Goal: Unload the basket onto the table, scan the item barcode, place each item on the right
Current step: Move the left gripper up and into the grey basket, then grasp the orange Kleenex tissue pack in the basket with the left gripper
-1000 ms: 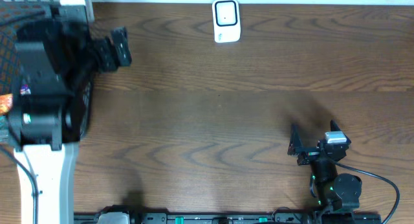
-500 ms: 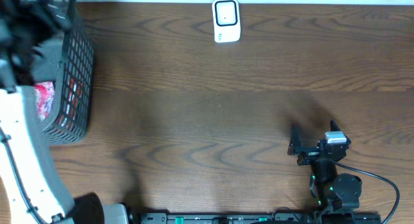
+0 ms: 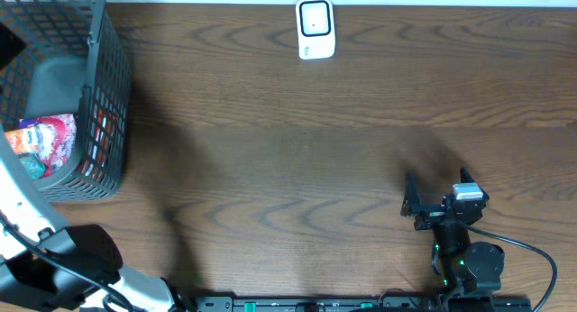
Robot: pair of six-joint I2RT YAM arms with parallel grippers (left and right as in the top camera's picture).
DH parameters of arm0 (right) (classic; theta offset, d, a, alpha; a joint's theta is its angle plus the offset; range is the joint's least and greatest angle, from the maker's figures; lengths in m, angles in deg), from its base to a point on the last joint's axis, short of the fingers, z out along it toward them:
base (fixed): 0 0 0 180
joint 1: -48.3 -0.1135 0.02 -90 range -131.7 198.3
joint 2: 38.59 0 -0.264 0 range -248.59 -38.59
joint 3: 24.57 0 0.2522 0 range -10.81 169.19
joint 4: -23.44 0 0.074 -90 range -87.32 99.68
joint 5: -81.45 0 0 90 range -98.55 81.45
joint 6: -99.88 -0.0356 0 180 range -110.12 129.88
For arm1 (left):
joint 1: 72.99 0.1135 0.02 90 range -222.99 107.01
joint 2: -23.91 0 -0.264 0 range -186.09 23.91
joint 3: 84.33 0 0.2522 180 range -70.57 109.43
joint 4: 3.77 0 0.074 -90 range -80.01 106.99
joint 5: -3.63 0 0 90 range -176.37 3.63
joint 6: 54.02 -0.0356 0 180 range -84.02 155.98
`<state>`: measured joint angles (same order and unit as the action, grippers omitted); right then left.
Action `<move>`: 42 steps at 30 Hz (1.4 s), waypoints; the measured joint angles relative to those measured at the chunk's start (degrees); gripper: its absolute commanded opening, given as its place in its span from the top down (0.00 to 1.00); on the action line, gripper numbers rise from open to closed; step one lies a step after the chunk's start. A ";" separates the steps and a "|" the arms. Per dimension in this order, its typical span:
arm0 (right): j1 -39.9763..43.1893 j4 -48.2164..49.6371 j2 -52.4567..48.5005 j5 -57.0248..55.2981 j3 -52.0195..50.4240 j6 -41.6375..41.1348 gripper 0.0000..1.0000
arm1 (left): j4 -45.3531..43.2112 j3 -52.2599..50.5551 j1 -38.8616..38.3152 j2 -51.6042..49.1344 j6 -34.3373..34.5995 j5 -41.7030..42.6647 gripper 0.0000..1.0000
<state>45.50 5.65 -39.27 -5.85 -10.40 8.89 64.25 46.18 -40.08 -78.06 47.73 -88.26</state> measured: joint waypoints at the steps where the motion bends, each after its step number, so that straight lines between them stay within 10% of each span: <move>1: 0.00 0.00 0.00 0.00 0.00 0.00 0.01 | 0.26 0.00 0.28 -0.37 -0.20 0.02 0.02; 42: 0.00 0.00 0.00 0.00 0.00 0.00 0.01 | -2.29 -17.84 1.75 -15.69 -21.09 -11.32 0.02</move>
<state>45.50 5.65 -39.27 -5.85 -10.40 8.89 61.95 28.34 -38.33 -93.76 26.63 -99.58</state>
